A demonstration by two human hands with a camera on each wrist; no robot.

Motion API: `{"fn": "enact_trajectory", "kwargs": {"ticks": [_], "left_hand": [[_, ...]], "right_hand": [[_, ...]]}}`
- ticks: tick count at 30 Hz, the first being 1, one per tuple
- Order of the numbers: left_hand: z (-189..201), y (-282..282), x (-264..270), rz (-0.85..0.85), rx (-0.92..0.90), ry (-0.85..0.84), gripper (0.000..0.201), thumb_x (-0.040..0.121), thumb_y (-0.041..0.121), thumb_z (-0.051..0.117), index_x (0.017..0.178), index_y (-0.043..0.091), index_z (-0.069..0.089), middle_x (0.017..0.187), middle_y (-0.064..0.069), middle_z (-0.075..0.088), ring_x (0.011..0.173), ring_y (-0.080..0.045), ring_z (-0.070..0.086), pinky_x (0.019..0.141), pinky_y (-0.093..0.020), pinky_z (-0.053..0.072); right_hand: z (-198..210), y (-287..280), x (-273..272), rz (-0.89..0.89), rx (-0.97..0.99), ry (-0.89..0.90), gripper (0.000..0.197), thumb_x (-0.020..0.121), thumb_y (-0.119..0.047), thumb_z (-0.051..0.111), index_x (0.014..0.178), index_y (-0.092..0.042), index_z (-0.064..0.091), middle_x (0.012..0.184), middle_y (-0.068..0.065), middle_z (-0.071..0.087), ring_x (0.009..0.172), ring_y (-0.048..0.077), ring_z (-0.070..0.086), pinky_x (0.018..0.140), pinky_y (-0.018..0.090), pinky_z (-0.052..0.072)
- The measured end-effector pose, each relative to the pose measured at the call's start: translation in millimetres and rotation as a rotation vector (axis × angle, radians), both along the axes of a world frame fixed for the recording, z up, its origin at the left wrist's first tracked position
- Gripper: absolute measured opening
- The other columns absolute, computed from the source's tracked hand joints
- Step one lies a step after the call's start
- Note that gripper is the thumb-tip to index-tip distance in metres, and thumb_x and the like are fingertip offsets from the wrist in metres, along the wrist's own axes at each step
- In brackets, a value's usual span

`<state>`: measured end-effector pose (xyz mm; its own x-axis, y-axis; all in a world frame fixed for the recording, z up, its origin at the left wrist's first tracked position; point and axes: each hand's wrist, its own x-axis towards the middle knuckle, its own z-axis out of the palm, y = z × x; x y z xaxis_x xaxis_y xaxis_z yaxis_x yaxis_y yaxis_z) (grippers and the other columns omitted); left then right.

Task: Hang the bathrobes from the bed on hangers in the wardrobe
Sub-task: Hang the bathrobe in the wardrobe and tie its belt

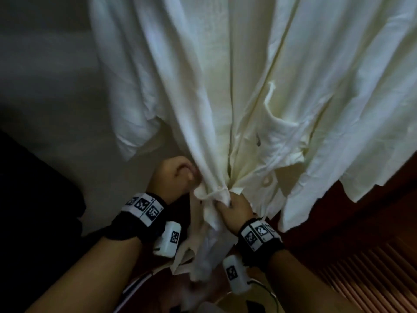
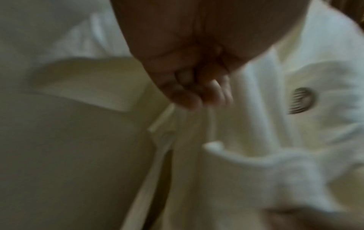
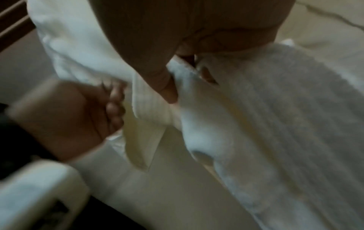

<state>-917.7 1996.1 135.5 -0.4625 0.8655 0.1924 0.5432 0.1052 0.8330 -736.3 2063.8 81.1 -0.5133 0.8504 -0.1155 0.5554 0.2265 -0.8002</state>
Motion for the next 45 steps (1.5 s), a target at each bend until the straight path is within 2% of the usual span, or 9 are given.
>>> {"fn": "enact_trajectory", "kwargs": {"ticks": [2, 6, 8, 12, 23, 32, 37, 42, 45], "left_hand": [[-33, -4, -22, 0.236, 0.002, -0.099, 0.023, 0.078, 0.025, 0.052, 0.099, 0.020, 0.059, 0.093, -0.001, 0.066, 0.083, -0.015, 0.061, 0.080, -0.032, 0.051], [-100, -6, -27, -0.042, -0.318, -0.297, 0.097, 0.063, 0.053, 0.080, 0.143, 0.030, 0.031, 0.139, 0.007, 0.049, 0.125, -0.014, 0.050, 0.105, -0.039, 0.042], [-107, -10, -11, -0.079, -0.291, -0.382, 0.061, 0.077, 0.041, 0.076, 0.132, 0.031, 0.051, 0.126, 0.010, 0.061, 0.117, -0.010, 0.057, 0.102, -0.034, 0.045], [-105, -25, -19, 0.211, -0.151, -0.425, 0.004, 0.091, 0.021, 0.062, 0.094, 0.019, 0.060, 0.080, 0.002, 0.064, 0.078, -0.019, 0.061, 0.058, -0.020, 0.046], [-80, -111, -87, 0.288, -0.142, -0.066, 0.010, 0.086, 0.022, 0.072, 0.081, 0.017, 0.065, 0.071, -0.002, 0.064, 0.060, -0.003, 0.053, 0.056, -0.016, 0.042], [-107, -177, -73, 0.821, -0.219, -0.271, 0.007, 0.089, 0.012, 0.061, 0.092, 0.005, 0.061, 0.081, -0.010, 0.062, 0.079, -0.030, 0.061, 0.061, -0.028, 0.040], [-93, -187, -37, 0.651, -0.297, -0.339, 0.022, 0.090, 0.031, 0.066, 0.101, 0.013, 0.060, 0.091, -0.007, 0.065, 0.082, -0.022, 0.063, 0.062, -0.027, 0.044], [-78, -186, 10, 0.575, -0.108, -0.418, 0.072, 0.069, 0.050, 0.082, 0.126, 0.025, 0.046, 0.111, 0.000, 0.061, 0.093, -0.019, 0.064, 0.076, -0.036, 0.053], [-63, -179, 48, 0.485, 0.004, -0.579, 0.059, 0.083, 0.023, 0.075, 0.131, 0.030, 0.039, 0.091, 0.006, 0.071, 0.076, -0.008, 0.067, 0.068, -0.029, 0.055]], "right_hand": [[-3, 0, 6, 0.030, -0.036, -0.002, 0.018, 0.091, -0.023, 0.060, 0.103, -0.014, 0.070, 0.094, -0.001, 0.063, 0.091, 0.014, 0.058, 0.076, 0.020, 0.040], [-3, 0, 18, 0.093, -0.141, 0.039, 0.019, 0.086, -0.011, 0.066, 0.070, -0.023, 0.066, 0.072, -0.005, 0.067, 0.069, 0.009, 0.062, 0.059, 0.012, 0.043], [-1, 1, 22, 0.104, -0.132, 0.040, 0.020, 0.083, -0.016, 0.068, 0.066, -0.025, 0.065, 0.067, -0.006, 0.066, 0.065, 0.007, 0.061, 0.057, 0.012, 0.043], [-4, 14, 31, -0.005, -0.010, -0.031, 0.015, 0.088, -0.022, 0.066, 0.074, -0.018, 0.065, 0.075, 0.004, 0.067, 0.074, 0.017, 0.062, 0.058, 0.017, 0.040], [-7, 33, 28, -0.083, 0.108, -0.124, 0.031, 0.092, -0.033, 0.060, 0.100, -0.005, 0.071, 0.088, 0.014, 0.069, 0.084, 0.028, 0.062, 0.069, 0.026, 0.037], [-2, 33, 40, -0.041, 0.102, -0.140, 0.029, 0.091, -0.033, 0.060, 0.100, -0.008, 0.071, 0.093, 0.015, 0.070, 0.089, 0.032, 0.063, 0.070, 0.028, 0.039], [-4, 30, 70, 0.034, 0.054, -0.034, 0.002, 0.084, -0.020, 0.070, 0.085, -0.021, 0.071, 0.087, 0.002, 0.070, 0.085, 0.021, 0.066, 0.071, 0.025, 0.046], [22, 8, 122, 0.114, -0.038, 0.180, 0.020, 0.085, 0.004, 0.065, 0.094, -0.013, 0.071, 0.087, -0.006, 0.069, 0.067, -0.001, 0.067, 0.057, 0.002, 0.042], [38, -11, 149, 0.216, -0.220, 0.267, 0.026, 0.079, 0.004, 0.060, 0.098, -0.010, 0.072, 0.091, 0.006, 0.072, 0.070, 0.003, 0.070, 0.059, 0.009, 0.048]]}}
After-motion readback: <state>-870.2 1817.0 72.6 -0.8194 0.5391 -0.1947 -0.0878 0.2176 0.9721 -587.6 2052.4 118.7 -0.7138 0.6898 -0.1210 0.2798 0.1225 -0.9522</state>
